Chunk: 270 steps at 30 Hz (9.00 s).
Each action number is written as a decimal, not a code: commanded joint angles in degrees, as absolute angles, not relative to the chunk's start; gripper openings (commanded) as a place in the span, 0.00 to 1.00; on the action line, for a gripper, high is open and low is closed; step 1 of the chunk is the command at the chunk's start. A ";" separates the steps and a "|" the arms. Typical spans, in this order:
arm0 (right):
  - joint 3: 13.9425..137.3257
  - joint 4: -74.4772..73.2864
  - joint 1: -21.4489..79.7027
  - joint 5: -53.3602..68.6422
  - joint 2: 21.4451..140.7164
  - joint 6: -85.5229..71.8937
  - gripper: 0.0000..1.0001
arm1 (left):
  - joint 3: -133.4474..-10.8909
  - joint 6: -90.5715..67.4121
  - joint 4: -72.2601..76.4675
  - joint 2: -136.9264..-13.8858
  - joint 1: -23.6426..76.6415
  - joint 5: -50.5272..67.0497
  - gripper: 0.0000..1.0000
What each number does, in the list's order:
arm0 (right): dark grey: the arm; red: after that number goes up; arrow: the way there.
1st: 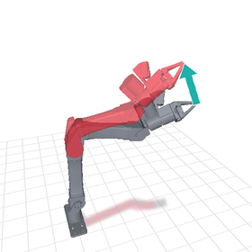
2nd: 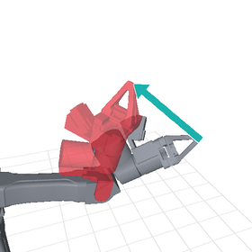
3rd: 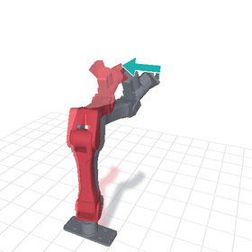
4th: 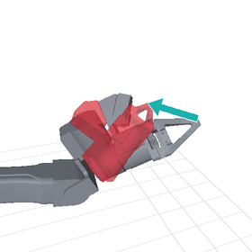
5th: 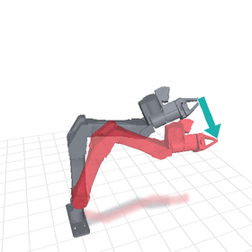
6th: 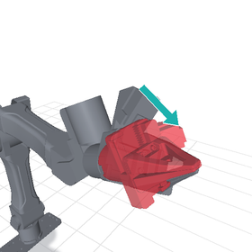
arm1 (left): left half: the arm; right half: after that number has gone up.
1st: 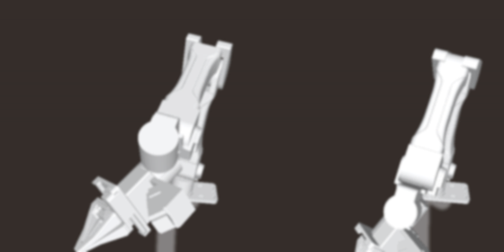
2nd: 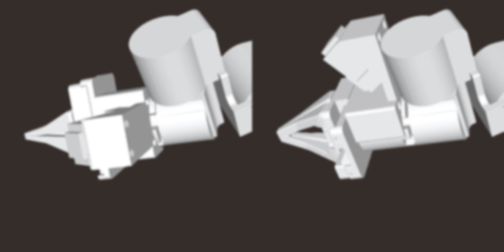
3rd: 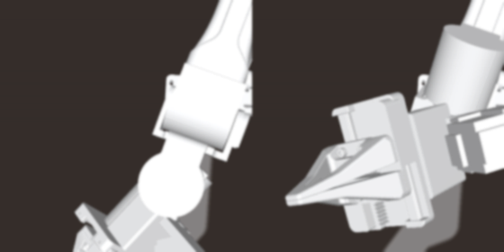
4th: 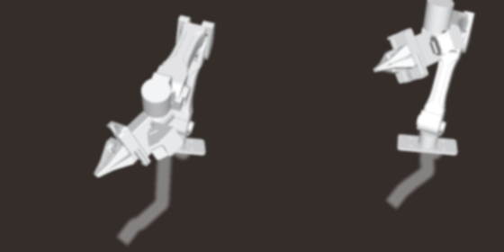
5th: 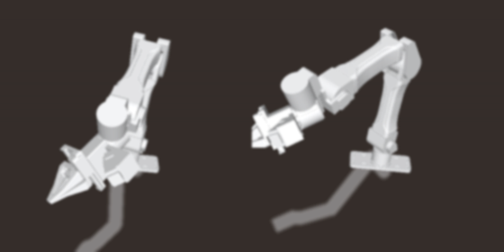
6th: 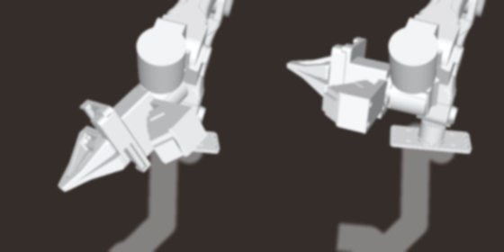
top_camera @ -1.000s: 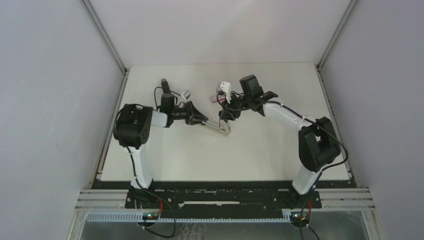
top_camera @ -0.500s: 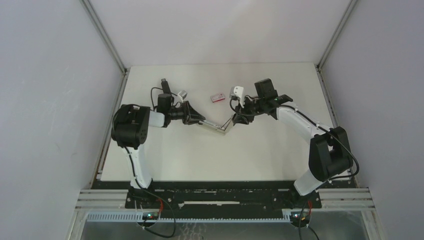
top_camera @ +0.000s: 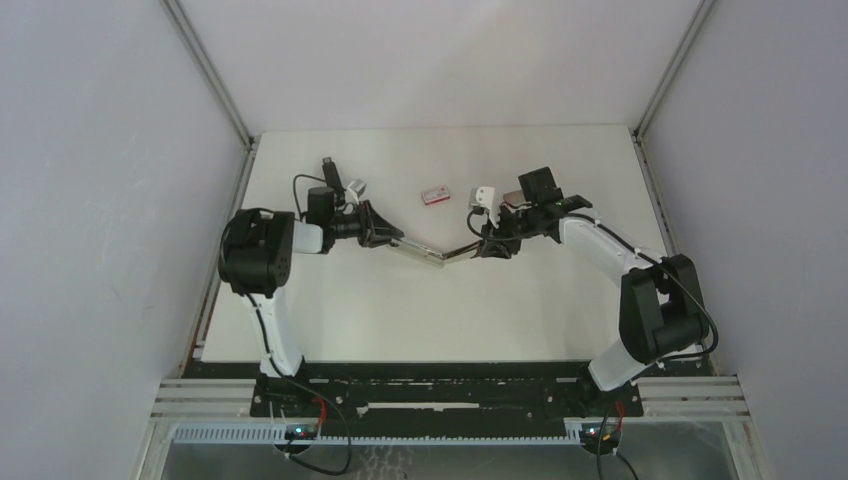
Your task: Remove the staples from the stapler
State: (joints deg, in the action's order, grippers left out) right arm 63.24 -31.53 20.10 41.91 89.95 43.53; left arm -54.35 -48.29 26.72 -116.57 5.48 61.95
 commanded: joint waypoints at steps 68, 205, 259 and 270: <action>78.15 -42.30 20.94 41.24 101.47 35.33 0.83 | -49.08 -75.87 80.35 -122.39 6.35 66.25 0.00; 100.15 -68.51 23.90 54.14 123.40 44.24 0.02 | -54.10 -34.94 23.05 -108.00 2.01 60.37 0.76; 69.08 -21.77 43.46 9.02 105.46 38.11 0.01 | -58.36 19.36 -38.23 -82.70 -14.60 48.05 1.00; 66.79 -18.85 44.75 4.80 105.00 39.42 0.00 | -57.66 19.18 -37.36 -82.79 -14.77 48.73 1.00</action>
State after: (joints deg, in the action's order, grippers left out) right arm 68.47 -22.87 43.83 8.40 107.87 37.69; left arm -58.81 17.72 -38.61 -83.92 -14.20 47.57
